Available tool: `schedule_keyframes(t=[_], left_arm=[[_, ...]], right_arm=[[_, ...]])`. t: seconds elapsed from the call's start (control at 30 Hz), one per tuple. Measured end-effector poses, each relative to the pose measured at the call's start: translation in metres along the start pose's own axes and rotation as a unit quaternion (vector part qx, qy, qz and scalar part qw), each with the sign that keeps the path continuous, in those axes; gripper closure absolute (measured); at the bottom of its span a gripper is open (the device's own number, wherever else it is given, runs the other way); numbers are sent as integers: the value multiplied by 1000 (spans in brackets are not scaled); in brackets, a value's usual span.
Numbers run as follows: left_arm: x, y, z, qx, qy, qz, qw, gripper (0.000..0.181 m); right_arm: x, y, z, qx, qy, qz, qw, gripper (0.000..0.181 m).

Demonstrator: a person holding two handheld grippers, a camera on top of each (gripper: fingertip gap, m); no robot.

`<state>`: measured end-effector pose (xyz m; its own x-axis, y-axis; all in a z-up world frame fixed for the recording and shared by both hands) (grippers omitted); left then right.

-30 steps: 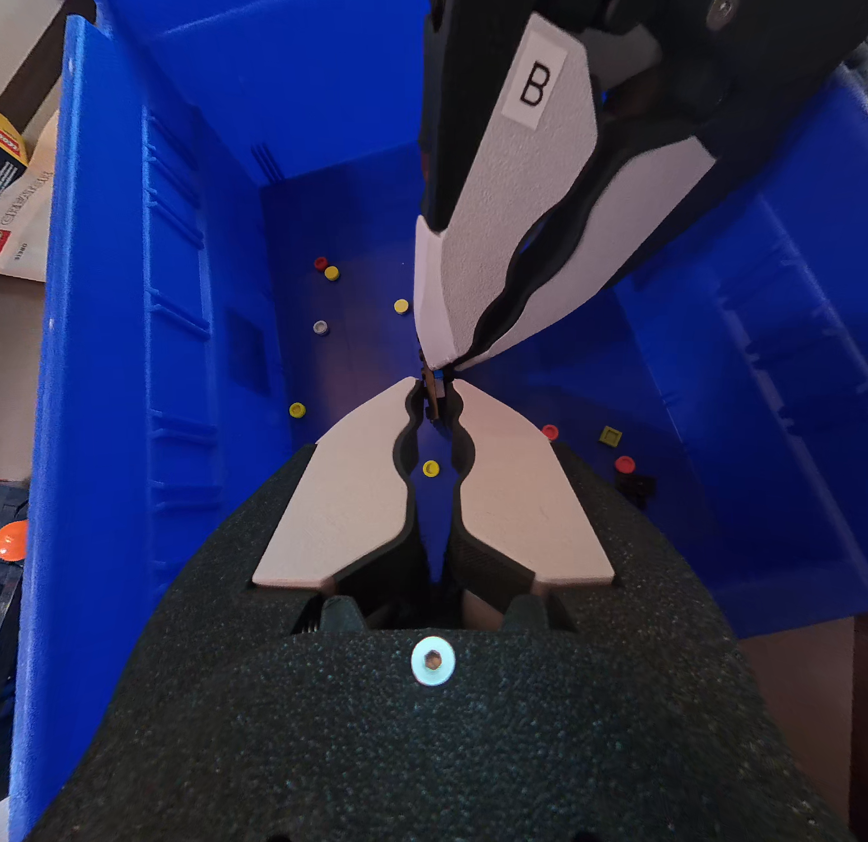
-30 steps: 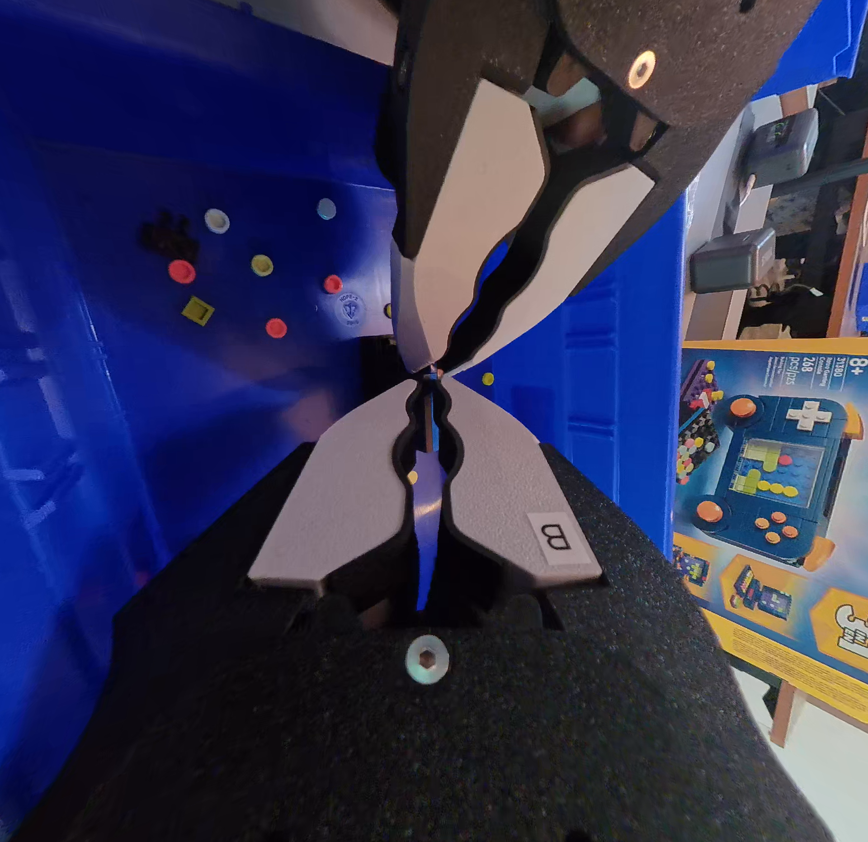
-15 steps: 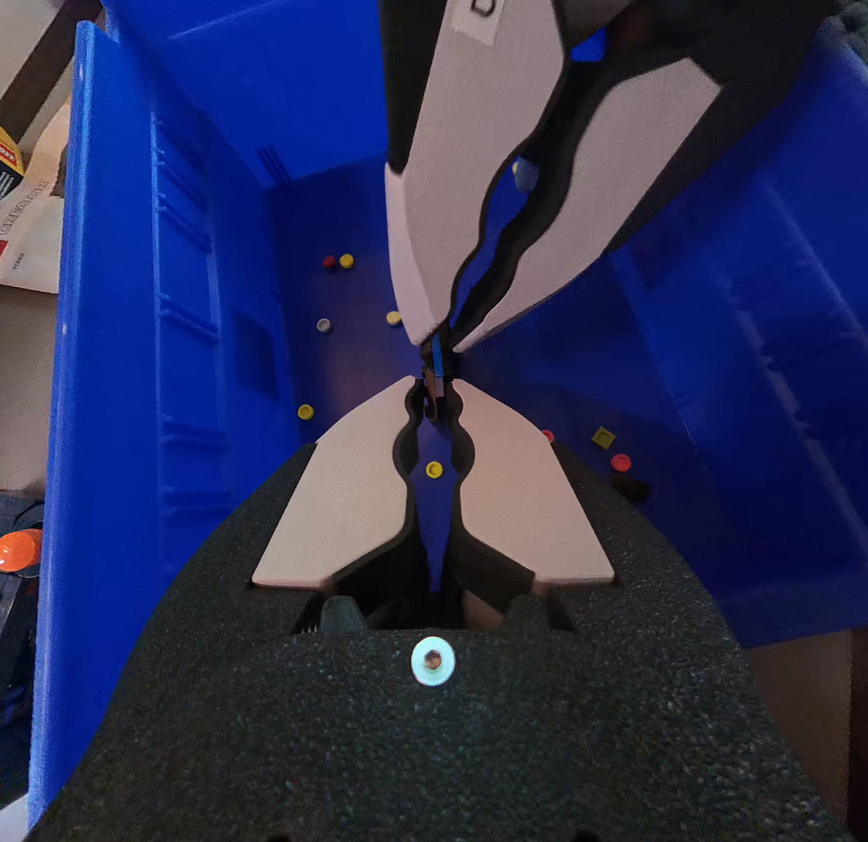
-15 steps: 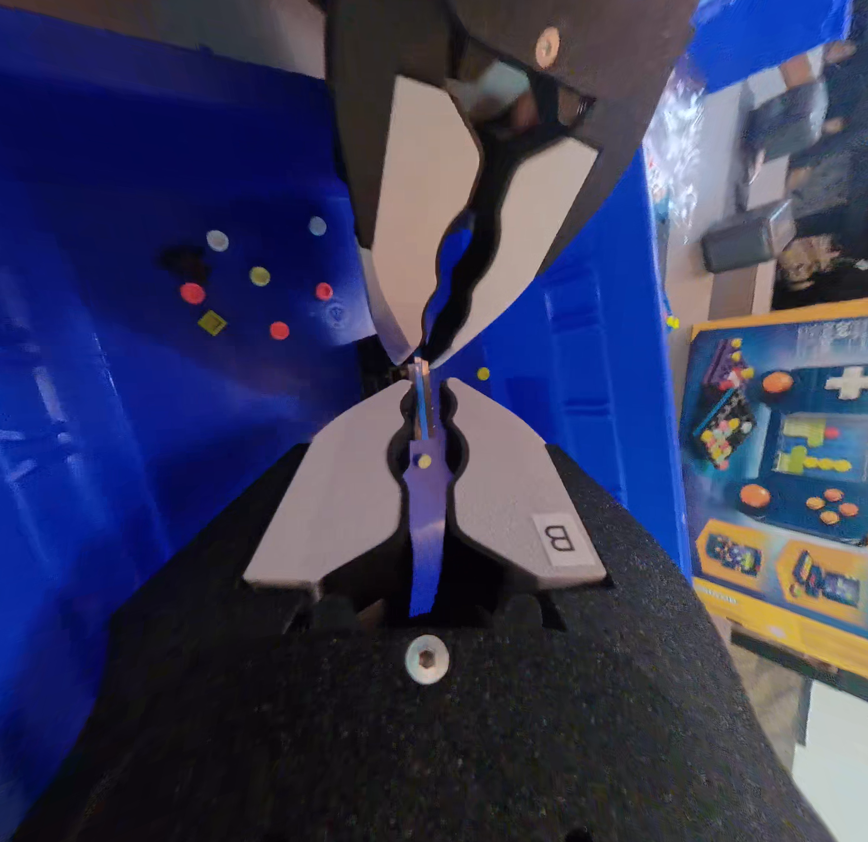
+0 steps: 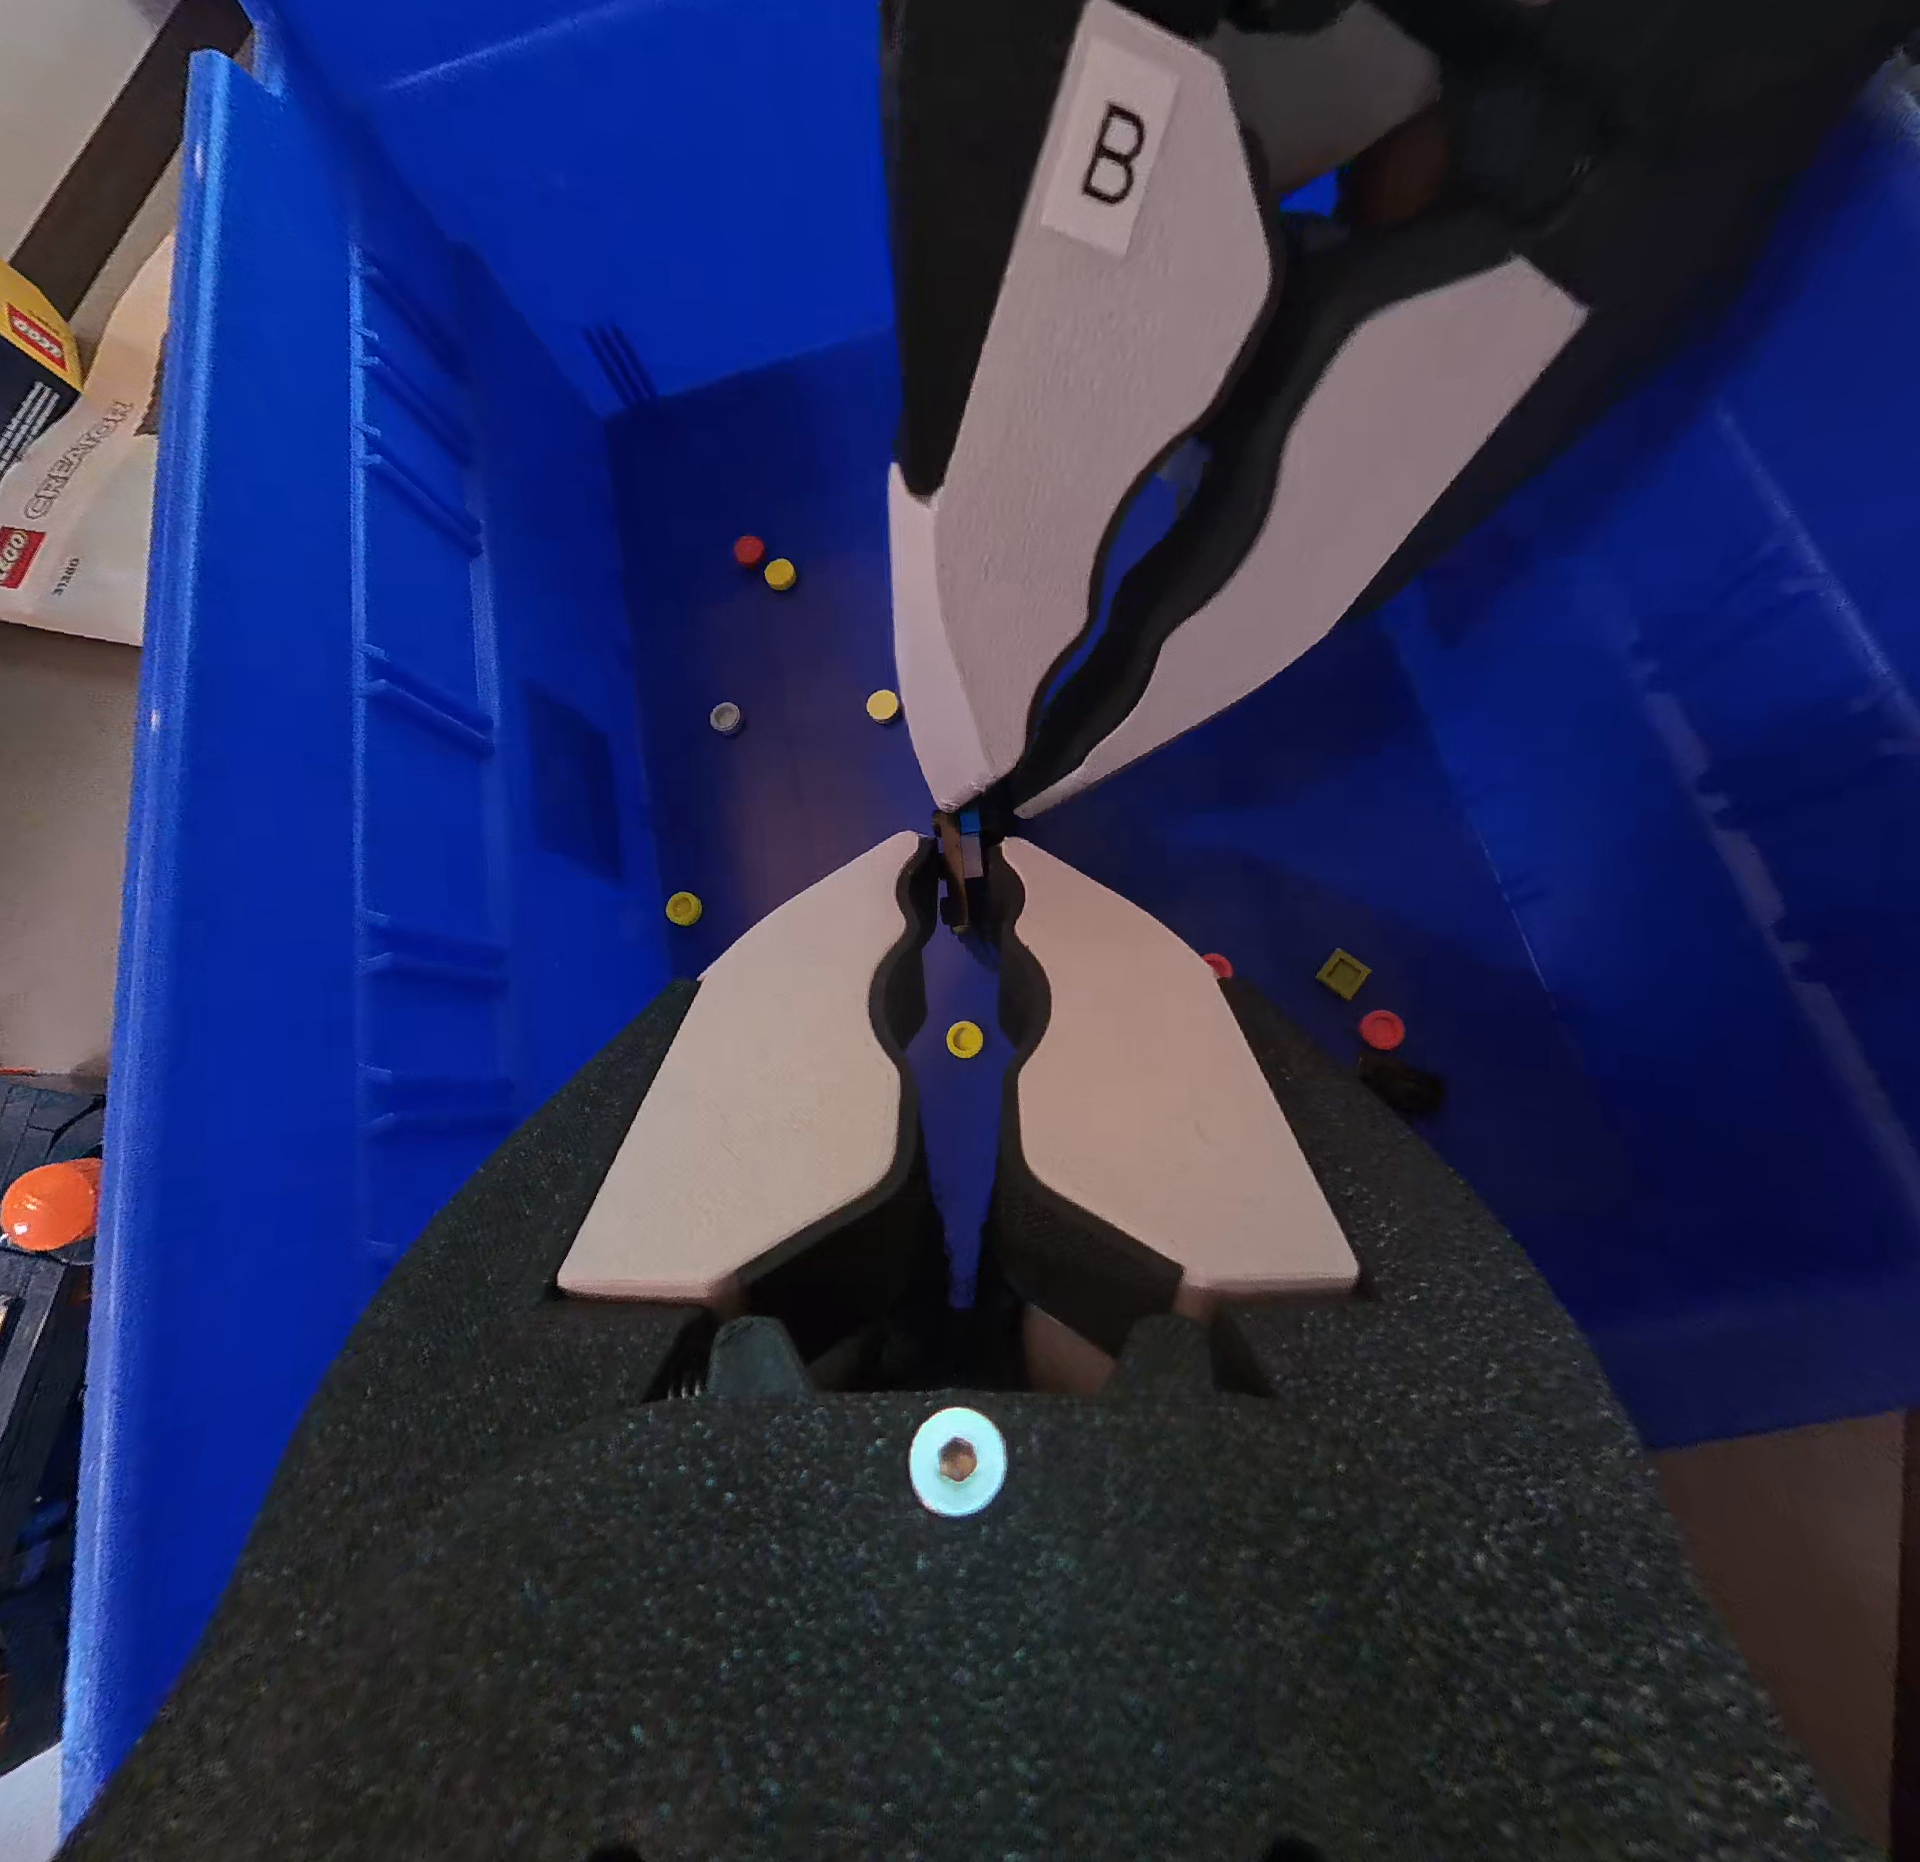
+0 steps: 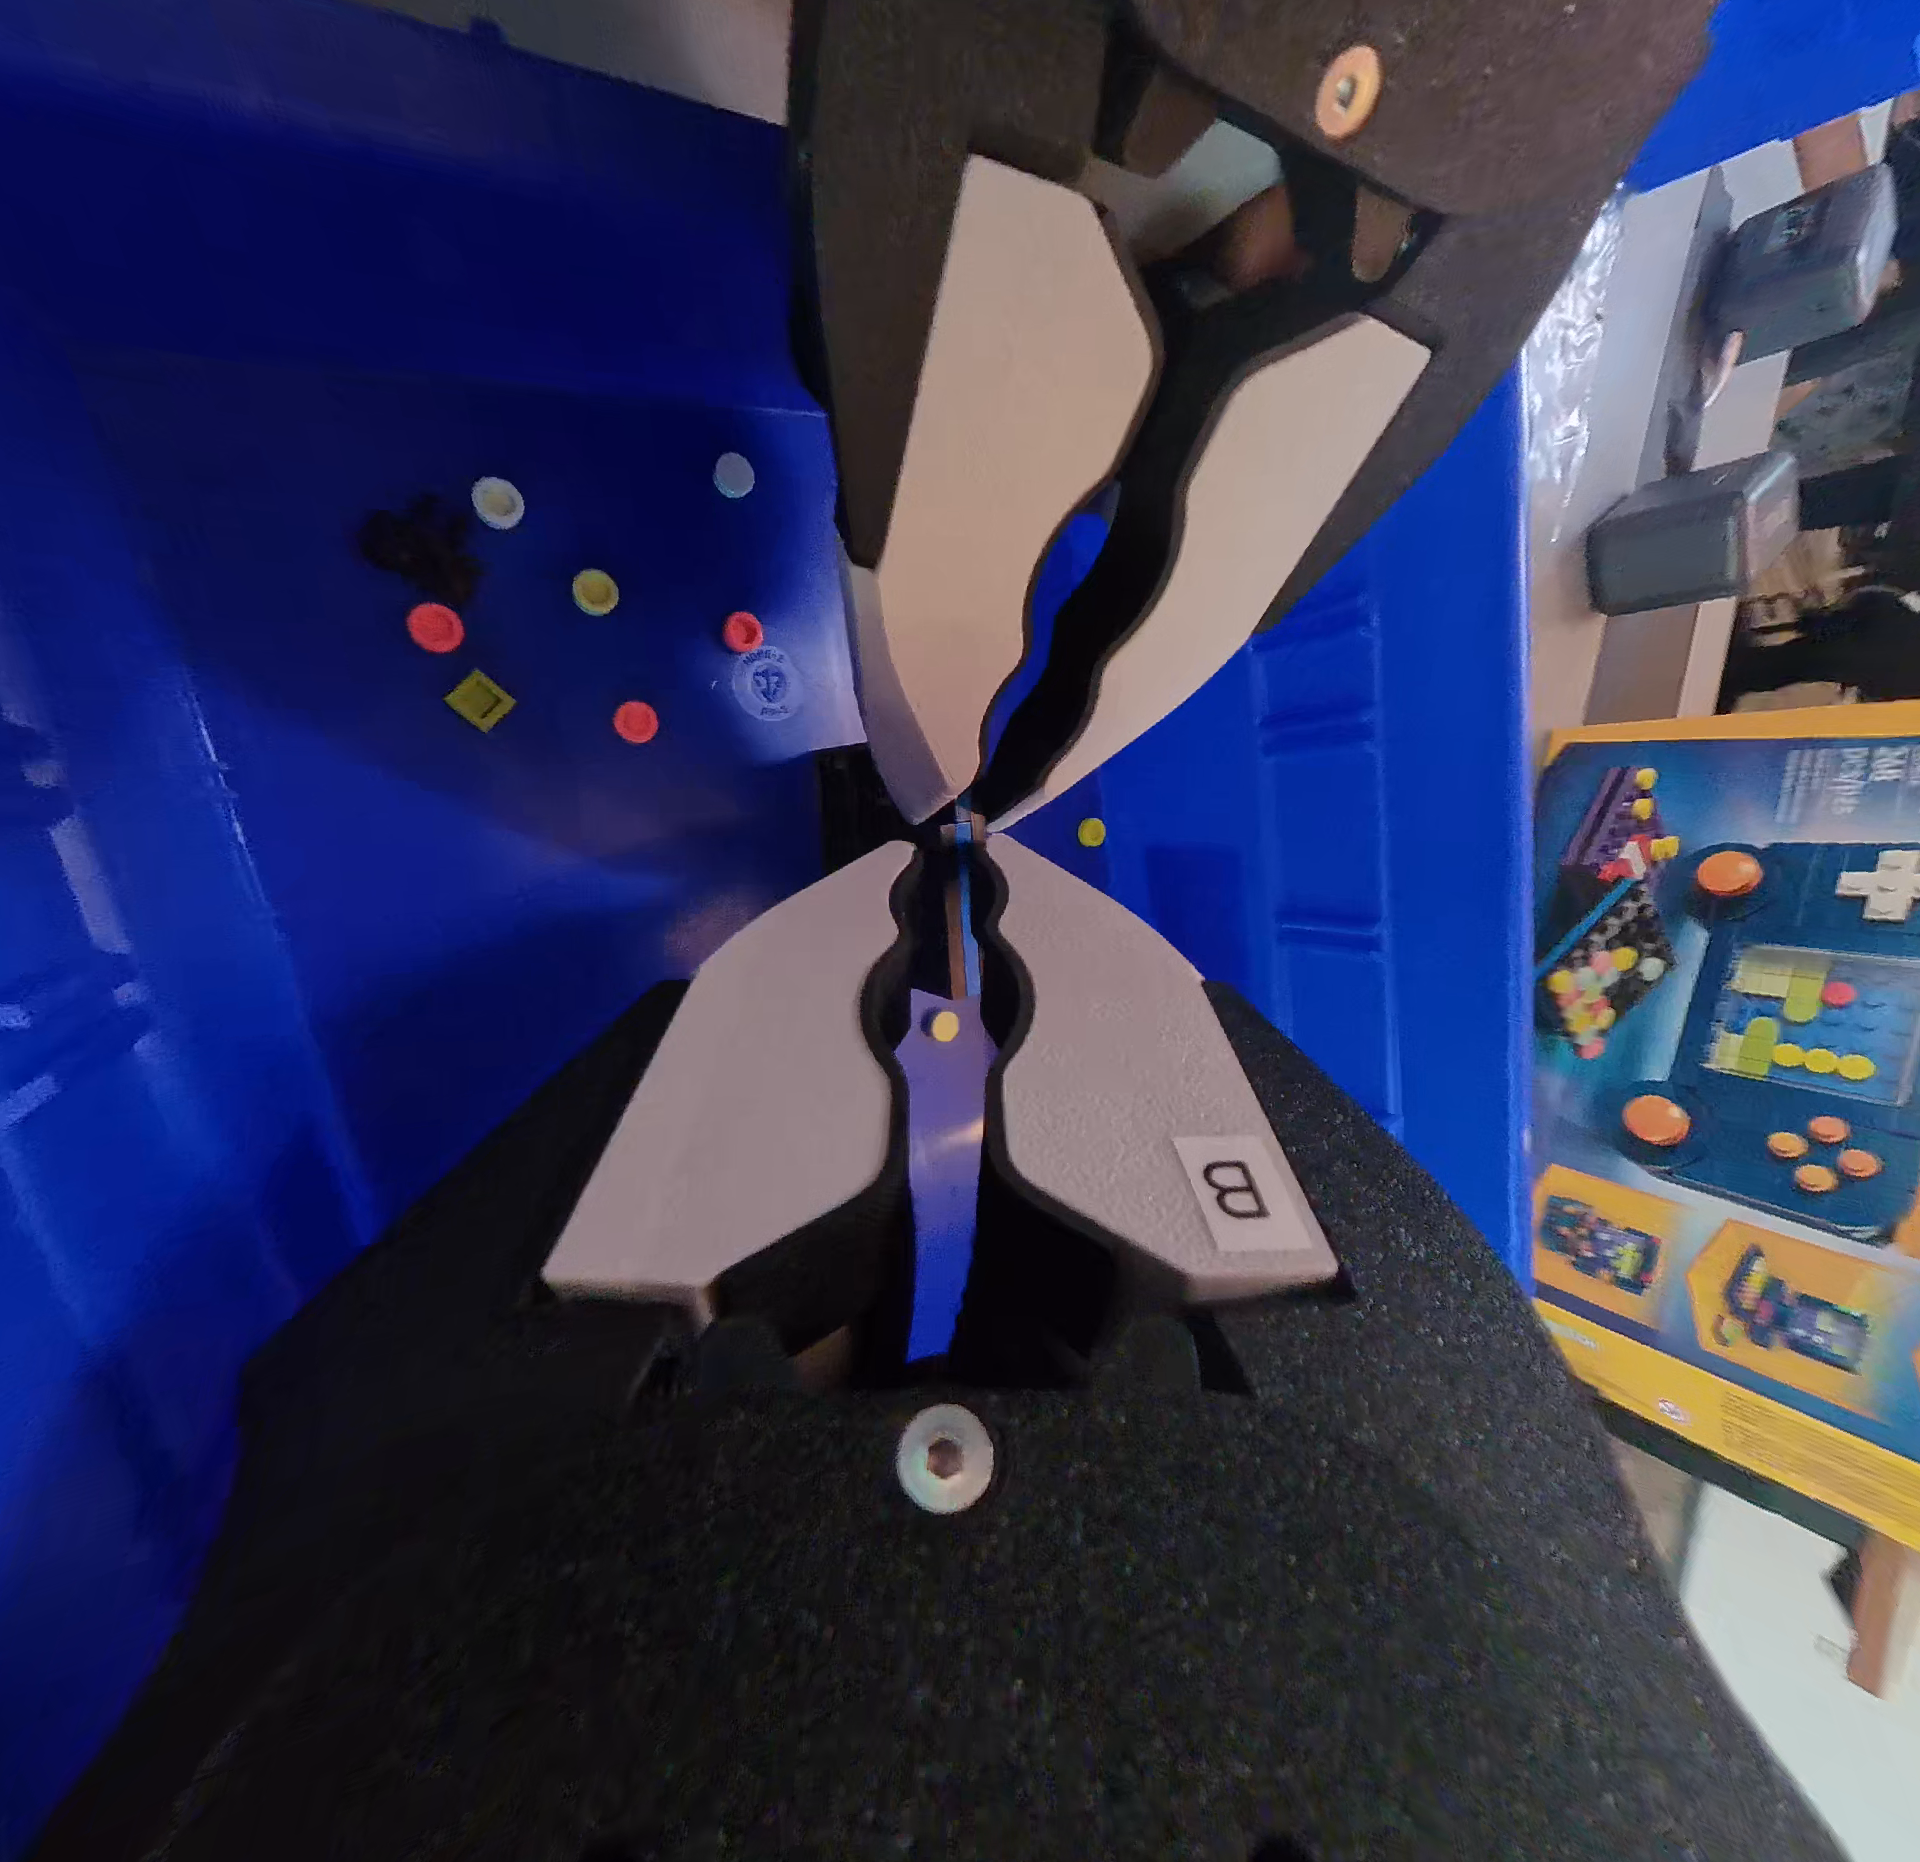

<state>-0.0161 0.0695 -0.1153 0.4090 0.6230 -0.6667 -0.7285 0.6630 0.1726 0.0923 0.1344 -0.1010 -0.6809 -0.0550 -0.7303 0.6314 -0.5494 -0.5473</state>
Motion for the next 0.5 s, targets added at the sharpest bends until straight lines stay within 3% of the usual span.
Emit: schedule_keyframes(t=[0.5], left_arm=[[0, -2, 0, 7, 3, 16, 1000, 172]], right_arm=[[4, 6, 6, -68, 46, -45, 996, 174]])
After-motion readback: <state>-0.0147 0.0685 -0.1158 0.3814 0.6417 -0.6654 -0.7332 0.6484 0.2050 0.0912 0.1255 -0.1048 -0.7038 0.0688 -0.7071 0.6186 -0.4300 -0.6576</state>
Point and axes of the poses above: each gripper's, where its closed fingertips meet, x out along the fingers, z out of its top, y = z × x across the jaws, the point moved 10 cm from there along -x, back along the fingers, and after that the axes turned 2 degrees about x, right-handed, at the moved point
